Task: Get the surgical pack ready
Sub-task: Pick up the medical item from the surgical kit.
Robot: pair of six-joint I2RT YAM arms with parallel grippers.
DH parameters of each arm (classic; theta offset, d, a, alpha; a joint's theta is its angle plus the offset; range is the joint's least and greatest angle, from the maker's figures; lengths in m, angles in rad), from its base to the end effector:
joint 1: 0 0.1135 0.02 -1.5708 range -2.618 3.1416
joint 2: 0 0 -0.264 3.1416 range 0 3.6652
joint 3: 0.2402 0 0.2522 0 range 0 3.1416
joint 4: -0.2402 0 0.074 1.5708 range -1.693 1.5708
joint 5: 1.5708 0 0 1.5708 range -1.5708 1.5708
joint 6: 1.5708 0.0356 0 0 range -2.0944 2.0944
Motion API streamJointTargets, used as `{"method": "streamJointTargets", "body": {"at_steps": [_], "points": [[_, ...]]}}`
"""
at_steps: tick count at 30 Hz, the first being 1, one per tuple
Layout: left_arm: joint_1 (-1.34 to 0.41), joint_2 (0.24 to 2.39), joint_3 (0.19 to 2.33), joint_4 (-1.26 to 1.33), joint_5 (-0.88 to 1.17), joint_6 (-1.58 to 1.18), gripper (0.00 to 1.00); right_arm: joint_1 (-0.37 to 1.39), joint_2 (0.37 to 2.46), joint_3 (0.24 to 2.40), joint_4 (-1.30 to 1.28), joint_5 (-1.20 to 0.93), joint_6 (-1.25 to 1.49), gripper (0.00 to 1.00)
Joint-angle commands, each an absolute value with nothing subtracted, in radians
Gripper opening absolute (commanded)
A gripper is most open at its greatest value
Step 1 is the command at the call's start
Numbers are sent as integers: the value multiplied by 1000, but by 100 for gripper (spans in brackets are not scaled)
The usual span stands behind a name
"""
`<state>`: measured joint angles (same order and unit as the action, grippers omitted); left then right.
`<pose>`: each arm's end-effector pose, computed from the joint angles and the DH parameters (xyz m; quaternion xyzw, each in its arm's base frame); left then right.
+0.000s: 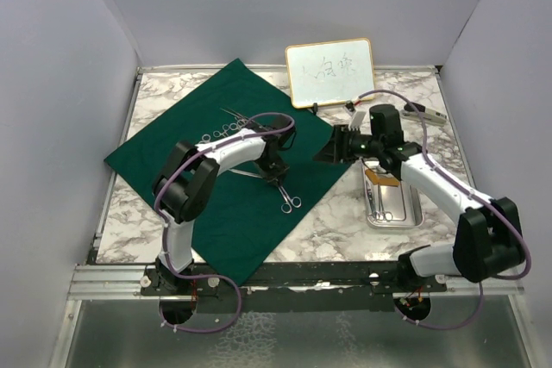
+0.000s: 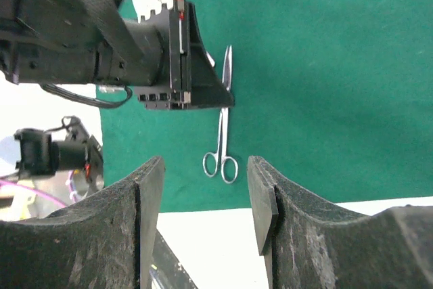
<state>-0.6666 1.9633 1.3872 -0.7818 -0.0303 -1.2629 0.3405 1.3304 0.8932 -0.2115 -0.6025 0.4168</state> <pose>0.3011 -0.2355 0.1672 -0.2936 0.9499 -0.0787 0.0729 0.2636 0.1148 0.2581 -0.0993 0.8597 0.4040 0.2965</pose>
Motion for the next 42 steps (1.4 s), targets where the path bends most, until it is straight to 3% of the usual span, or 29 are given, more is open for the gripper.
{"method": "streamJointTargets", "body": {"at_steps": [1, 9, 14, 22, 27, 34, 35, 36, 42], "points": [[-661, 1897, 1339, -695, -16, -1255, 0, 348, 1424, 843, -89, -833, 448, 53], [-661, 1853, 1283, -642, -6, -1246, 0, 403, 1601, 823, 33, -931, 476, 48], [-661, 1837, 1265, -631, -4, -1244, 0, 446, 1736, 855, 68, -915, 486, 41], [-660, 1836, 1246, -617, 1, -1239, 0, 509, 1857, 924, 93, -869, 516, 40], [-658, 1838, 1243, -612, 3, -1236, 0, 550, 1868, 931, 50, -797, 501, 35], [-657, 1813, 1244, -638, -29, -1209, 0, 549, 1792, 932, -66, -661, 410, 38], [-655, 1812, 1242, -641, -33, -1213, 13, 543, 1767, 926, -77, -635, 410, 38], [-655, 1817, 1243, -644, -32, -1215, 20, 537, 1741, 918, -82, -612, 411, 38], [-656, 1912, 1320, -709, -20, -1243, 25, 494, 1657, 891, -102, -599, 395, 38]]}}
